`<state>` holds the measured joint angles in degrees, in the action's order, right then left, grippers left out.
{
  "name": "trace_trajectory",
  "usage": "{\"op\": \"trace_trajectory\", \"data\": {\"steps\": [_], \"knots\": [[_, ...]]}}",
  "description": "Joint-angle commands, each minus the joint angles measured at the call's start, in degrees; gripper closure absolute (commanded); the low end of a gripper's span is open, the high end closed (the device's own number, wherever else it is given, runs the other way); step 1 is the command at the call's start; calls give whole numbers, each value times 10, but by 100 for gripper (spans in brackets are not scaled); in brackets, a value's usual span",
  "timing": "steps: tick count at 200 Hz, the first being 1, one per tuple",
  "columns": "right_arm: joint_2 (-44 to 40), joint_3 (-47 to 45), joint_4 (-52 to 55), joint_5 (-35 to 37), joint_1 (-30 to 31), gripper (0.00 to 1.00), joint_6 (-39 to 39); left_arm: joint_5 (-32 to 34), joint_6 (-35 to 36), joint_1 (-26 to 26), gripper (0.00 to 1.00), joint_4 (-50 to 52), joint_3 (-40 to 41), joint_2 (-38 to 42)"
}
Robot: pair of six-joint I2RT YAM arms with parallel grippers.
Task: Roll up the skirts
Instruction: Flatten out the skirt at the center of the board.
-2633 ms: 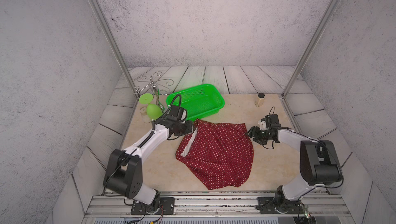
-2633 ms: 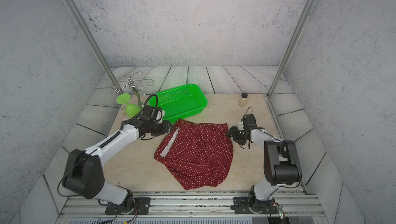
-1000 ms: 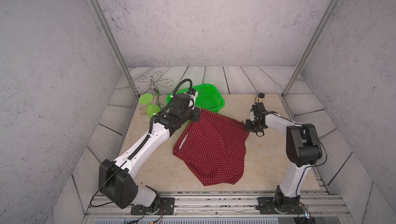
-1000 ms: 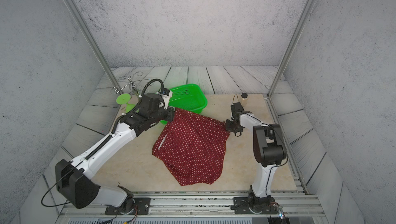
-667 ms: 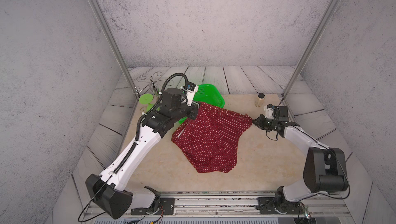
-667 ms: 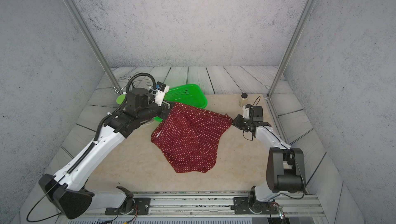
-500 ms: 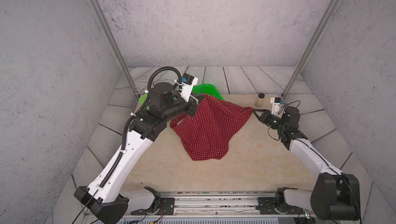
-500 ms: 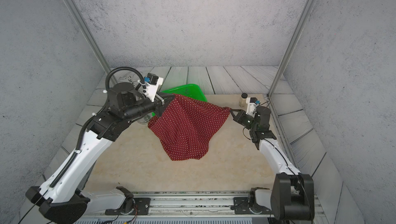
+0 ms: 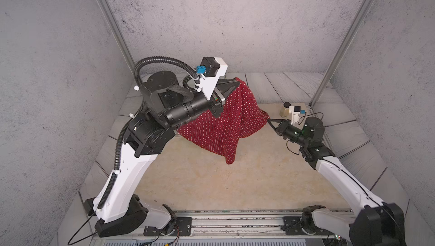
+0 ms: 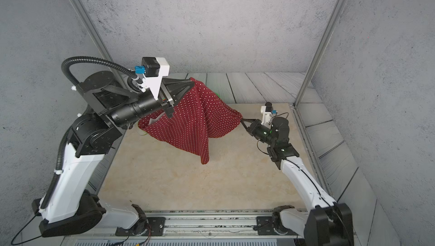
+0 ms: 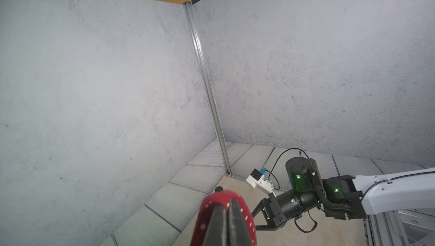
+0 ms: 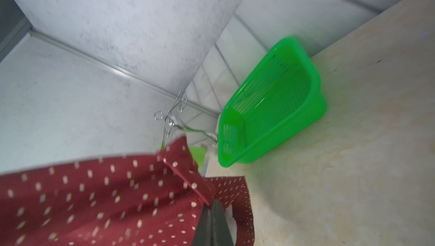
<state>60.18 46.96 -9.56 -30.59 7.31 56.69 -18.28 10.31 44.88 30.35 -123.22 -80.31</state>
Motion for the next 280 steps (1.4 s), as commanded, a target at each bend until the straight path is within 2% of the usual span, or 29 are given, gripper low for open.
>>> {"op": "trace_trajectory", "data": {"steps": [1, 14, 21, 33, 40, 44, 51, 61, 68, 80, 87, 92, 96, 105, 121, 135, 144, 160, 173, 187, 200, 216, 227, 253, 272, 280], "knots": [[-92, -18, 27, 58, -72, 100, -37, 5, 42, 0, 100, -7, -40, -6], [-102, 19, -23, 14, -71, 100, -60, -24, 24, 6, 100, -20, -47, -18], [-106, 39, -24, 16, -71, 100, -68, -31, 21, 14, 100, -21, -42, -24], [-112, 95, 127, 112, -71, 100, -93, -29, 27, 20, 100, -29, -4, -28], [-88, 123, 215, 153, -72, 100, -71, -16, 33, 20, 100, -31, 30, -30], [-69, 126, 219, 130, -74, 100, -54, -19, 34, 20, 100, -27, 41, -32], [-20, 123, 208, 49, -73, 100, -30, -40, 20, 20, 100, -29, 53, -32], [36, 108, 178, -44, -43, 100, 7, -65, -20, 20, 100, -57, 68, -26], [54, 96, 177, -64, -21, 100, 9, -66, -24, 20, 100, -56, 62, -28], [26, 72, 211, 15, 8, 100, -31, -16, -2, 14, 100, -33, 44, -37], [4, 65, 246, 68, 10, 85, -60, -2, 0, -2, 100, -36, 50, -36], [-9, 67, 286, 114, 9, 71, -76, 3, -12, -18, 100, -47, 60, -35], [-18, 70, 317, 154, 6, 65, -86, 5, -24, -29, 100, -57, 70, -33], [-33, 73, 378, 215, -12, 65, -109, 2, -41, -50, 100, -68, 90, -31], [-61, 58, 415, 303, -35, 63, -129, 16, -41, -52, 100, -53, 102, -33], [-70, 59, 415, 318, -42, 52, -161, 1, -53, -50, 100, -49, 108, -32], [-71, 64, 410, 316, -42, 49, -181, -13, -60, -47, 100, -53, 109, -30], [-91, 46, 334, 266, -42, 34, -230, -25, -84, -39, 100, -56, 101, -35], [-106, 11, 221, 130, -41, 23, -260, -36, -114, -31, 100, -70, 96, -42], [-98, -27, 118, -5, -35, 9, -217, -46, -143, -24, 100, -81, 85, -55], [-81, -81, 4, -97, -21, 7, -158, -44, -156, -18, 100, -84, 73, -65], [-65, -142, -78, -123, 0, 3, -146, -52, -166, -19, 100, -90, 64, -70], [-47, -166, -118, -138, 18, 0, -187, -68, -172, -18, 100, -94, 57, -70], [-6, -104, -41, -150, 55, 1, -337, -121, -176, -19, 100, -105, 39, -62], [20, -64, -3, -135, 57, 1, -372, -171, -138, -19, 100, -80, 31, -48], [33, -56, -12, -153, 58, 1, -370, -180, -123, -22, 100, -65, 32, -41]]}}
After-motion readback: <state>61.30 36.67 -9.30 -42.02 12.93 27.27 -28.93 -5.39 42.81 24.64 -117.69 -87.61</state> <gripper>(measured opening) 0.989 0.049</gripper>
